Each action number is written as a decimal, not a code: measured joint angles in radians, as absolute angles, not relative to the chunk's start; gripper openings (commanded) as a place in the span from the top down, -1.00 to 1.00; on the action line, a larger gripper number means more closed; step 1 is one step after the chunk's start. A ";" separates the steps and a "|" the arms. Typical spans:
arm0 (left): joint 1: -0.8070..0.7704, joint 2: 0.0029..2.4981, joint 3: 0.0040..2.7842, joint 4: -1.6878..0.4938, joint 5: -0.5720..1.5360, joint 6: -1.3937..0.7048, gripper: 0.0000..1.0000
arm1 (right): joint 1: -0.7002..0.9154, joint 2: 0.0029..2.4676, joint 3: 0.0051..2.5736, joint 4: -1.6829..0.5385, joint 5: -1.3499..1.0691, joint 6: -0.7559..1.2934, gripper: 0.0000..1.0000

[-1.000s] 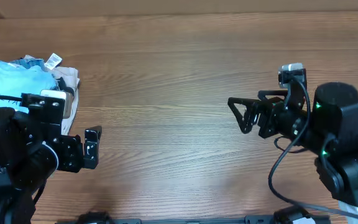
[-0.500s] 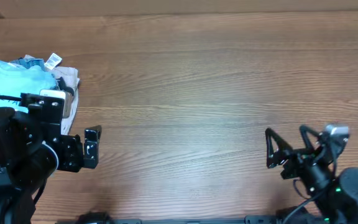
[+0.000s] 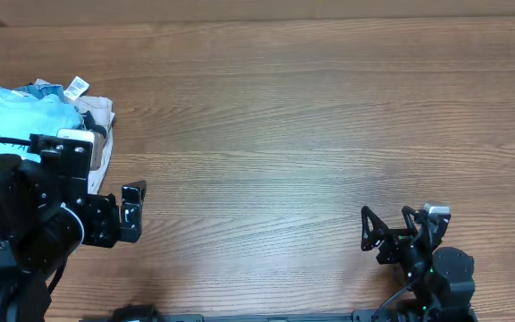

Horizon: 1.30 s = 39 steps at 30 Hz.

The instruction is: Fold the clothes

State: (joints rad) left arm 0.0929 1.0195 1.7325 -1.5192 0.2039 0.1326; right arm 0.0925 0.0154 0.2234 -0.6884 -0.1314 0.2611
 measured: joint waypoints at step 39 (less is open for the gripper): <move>0.084 0.311 0.529 -0.633 0.299 0.146 -1.00 | 0.092 0.015 0.218 -0.875 -0.133 0.261 -1.00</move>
State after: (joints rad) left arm 0.0845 0.3111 0.5285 -0.6327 0.2985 0.1455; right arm 0.0921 0.0147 0.2176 -0.8753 -0.1329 0.2611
